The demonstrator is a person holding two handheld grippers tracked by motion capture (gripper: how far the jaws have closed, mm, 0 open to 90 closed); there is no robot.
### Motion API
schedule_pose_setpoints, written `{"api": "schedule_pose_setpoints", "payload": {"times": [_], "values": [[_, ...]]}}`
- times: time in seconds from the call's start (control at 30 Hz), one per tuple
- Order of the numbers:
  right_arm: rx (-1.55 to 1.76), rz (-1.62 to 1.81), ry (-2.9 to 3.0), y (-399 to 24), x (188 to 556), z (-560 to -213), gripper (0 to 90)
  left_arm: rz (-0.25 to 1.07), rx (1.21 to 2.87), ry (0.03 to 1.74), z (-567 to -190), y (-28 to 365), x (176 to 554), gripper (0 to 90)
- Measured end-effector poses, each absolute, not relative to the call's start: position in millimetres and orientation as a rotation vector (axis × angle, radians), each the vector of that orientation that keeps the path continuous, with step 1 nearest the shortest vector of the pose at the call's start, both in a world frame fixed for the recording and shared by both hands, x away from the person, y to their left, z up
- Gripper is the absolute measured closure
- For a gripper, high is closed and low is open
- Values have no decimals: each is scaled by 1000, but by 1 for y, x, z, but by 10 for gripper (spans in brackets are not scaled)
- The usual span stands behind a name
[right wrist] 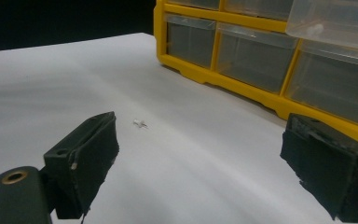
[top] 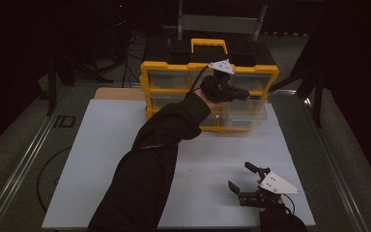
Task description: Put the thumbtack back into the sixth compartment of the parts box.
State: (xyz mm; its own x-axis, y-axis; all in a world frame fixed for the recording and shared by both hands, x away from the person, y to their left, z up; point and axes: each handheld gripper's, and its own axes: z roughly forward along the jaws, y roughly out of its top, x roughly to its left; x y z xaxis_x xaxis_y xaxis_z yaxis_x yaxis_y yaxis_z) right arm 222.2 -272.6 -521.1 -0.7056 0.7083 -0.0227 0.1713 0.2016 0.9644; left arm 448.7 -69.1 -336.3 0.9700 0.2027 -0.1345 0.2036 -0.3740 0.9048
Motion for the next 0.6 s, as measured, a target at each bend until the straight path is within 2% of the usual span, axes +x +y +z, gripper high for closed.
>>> {"api": "schedule_pose_setpoints", "payload": {"times": [0.6], "values": [[819,1530,2017,-273,222,-521,104,-19,2015,369,-367,-85,459,847]]}}
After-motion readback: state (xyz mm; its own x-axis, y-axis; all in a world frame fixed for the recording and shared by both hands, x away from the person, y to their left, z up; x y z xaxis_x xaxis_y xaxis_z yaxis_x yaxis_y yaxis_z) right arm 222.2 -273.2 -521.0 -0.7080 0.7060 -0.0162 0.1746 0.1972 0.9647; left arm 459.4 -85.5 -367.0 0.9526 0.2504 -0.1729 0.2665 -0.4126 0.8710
